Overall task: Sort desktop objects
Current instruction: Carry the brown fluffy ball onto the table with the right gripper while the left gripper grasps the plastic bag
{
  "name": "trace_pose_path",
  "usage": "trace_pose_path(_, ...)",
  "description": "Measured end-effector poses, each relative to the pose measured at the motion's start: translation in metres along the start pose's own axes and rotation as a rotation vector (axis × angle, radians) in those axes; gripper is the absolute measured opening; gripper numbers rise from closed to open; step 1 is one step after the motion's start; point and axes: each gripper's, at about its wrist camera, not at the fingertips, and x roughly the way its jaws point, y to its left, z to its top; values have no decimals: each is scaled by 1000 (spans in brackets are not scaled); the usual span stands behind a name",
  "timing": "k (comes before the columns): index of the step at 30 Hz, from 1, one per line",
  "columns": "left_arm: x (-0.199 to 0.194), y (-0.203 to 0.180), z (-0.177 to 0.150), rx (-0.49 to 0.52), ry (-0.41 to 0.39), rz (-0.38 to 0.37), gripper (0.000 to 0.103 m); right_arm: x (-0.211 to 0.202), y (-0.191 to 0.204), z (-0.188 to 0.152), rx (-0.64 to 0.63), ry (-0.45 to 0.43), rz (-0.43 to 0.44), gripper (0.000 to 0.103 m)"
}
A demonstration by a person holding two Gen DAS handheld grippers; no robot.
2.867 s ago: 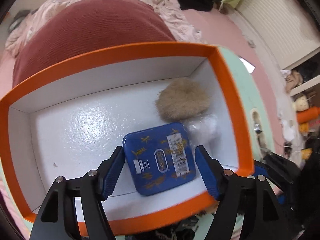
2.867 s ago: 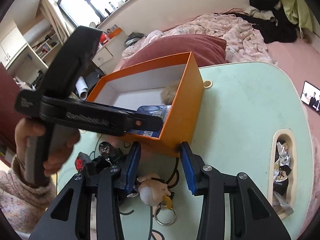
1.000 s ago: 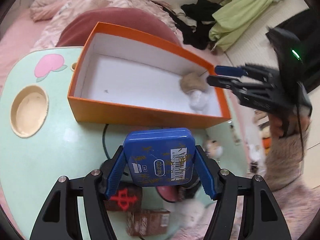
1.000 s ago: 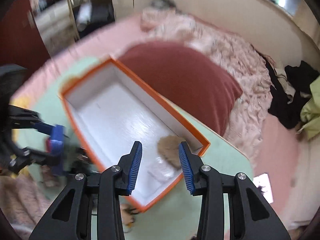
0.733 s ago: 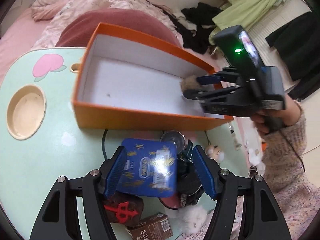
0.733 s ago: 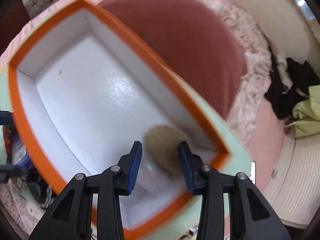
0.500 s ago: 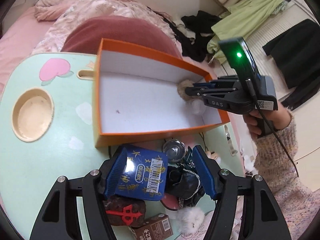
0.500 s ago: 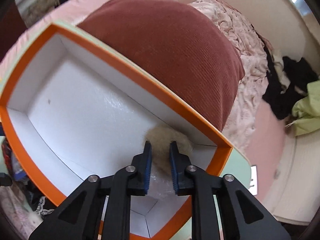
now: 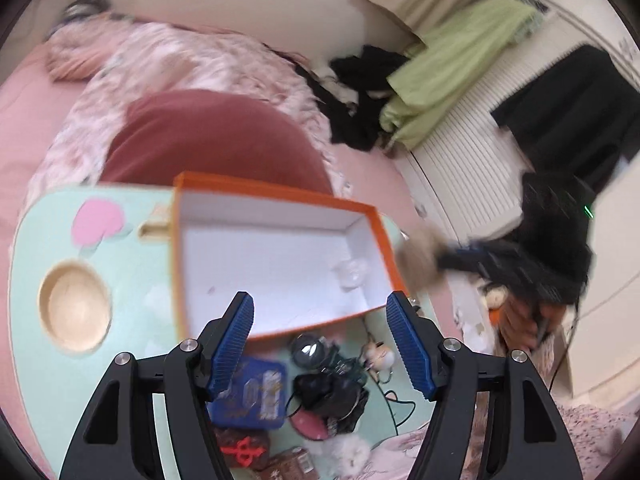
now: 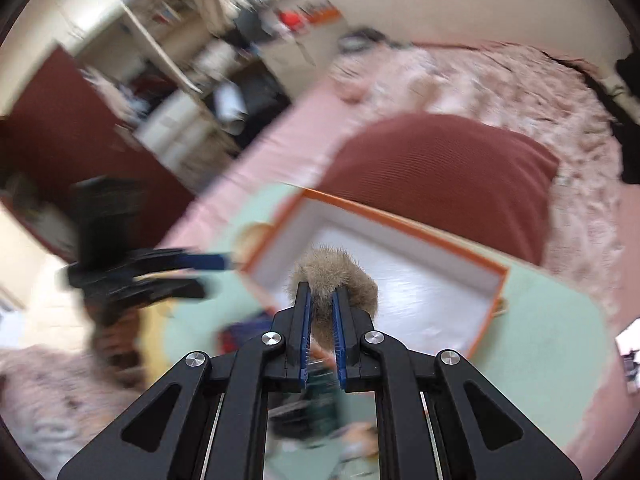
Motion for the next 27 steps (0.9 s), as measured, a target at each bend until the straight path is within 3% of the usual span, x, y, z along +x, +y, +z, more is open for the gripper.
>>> trace_pose_path(3, 29, -13, 27, 39, 90, 12, 68, -8, 14, -30, -13, -2, 63, 11)
trace_pose_path(7, 91, -27, 52, 74, 239, 4, 68, 23, 7, -75, 62, 89, -2, 11)
trace_pose_path(10, 146, -36, 52, 65, 368, 19, 58, 46, -8, -97, 167, 77, -18, 12)
trace_pose_path(12, 168, -42, 49, 83, 406, 52, 50, 54, -16, -107, 247, 16, -33, 15)
trace_pose_path(15, 185, -45, 47, 94, 396, 92, 50, 48, -17, -119, 293, -103, -34, 20)
trace_pose_path(17, 192, -44, 45, 101, 390, 114, 50, 44, -18, -121, 305, -158, 12, 25)
trace_pose_path(19, 199, -44, 41, 126, 389, 143, 26, 42, -19, -122, 310, -185, 37, 25)
trace_pose_path(22, 200, -38, 40, 107, 374, 101, 24, 39, -22, -121, 324, -182, 28, 26)
trace_pose_path(24, 194, -35, 41, 94, 360, 53, 17, 36, -24, -123, 339, -191, 27, 26)
trace_pose_path(27, 163, -27, 50, 38, 292, -52, 16, 18, -33, -128, 365, -202, 25, 26)
